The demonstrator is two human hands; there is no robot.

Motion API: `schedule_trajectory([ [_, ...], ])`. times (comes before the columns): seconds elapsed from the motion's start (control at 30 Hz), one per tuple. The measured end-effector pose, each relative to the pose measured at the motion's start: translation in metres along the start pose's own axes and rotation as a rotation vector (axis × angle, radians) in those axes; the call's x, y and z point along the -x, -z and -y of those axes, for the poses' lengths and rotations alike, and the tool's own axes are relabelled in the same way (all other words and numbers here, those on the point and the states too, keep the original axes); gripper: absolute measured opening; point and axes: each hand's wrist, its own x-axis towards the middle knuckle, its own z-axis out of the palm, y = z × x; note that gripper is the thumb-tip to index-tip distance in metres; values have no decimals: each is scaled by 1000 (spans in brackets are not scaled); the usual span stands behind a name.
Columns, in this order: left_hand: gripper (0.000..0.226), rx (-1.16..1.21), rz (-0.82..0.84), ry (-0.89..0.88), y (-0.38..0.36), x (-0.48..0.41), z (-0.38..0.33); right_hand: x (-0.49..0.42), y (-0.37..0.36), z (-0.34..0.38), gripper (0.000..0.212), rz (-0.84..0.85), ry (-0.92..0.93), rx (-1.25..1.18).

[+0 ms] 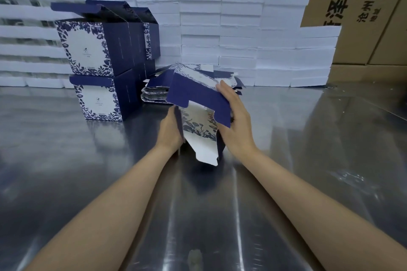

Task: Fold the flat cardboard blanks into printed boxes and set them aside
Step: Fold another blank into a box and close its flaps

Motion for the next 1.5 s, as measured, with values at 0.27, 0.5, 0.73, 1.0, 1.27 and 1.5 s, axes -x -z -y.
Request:
schedule_trajectory([
  [0.27, 50, 360, -13, -258, 3, 24, -36, -7, -1, 9, 52, -218, 271, 150],
  [0.5, 96, 234, 182, -642, -5, 35, -57, -14, 4, 20, 84, -574, -119, -77],
  [0.73, 104, 458, -165, -361, 5, 36, -76, 1, -5, 5, 93, -358, -198, -34],
  [1.0, 76, 1053, 54, 245, -15, 39, -106, 6, -19, 6, 70, -257, -128, -39],
  [1.27, 30, 470, -209, 27, -4, 34, -83, 11, -15, -7, 93, 301, -267, -82],
  [1.5, 9, 427, -489, -87, 11, 21, -55, 5, 1, -23, 98, 235, -226, 50],
])
